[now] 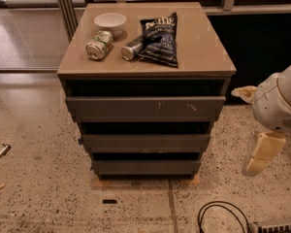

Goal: Open bottom drawer

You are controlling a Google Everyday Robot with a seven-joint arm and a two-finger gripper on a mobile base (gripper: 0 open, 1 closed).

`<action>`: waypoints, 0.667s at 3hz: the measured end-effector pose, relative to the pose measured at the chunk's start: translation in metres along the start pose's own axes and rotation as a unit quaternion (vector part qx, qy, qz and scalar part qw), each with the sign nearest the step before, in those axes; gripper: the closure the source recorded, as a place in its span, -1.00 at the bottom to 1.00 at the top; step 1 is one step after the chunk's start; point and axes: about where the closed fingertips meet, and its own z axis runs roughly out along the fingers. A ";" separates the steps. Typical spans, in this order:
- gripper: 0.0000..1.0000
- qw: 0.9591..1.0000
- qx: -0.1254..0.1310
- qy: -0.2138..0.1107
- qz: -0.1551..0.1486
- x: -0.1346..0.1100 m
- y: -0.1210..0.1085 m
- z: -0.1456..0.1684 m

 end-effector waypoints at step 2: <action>-1.00 0.994 -0.021 -0.103 -0.018 0.047 0.049 0.117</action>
Offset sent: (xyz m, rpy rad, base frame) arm -0.0409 -0.0130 -0.2146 0.3514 -0.0413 0.2342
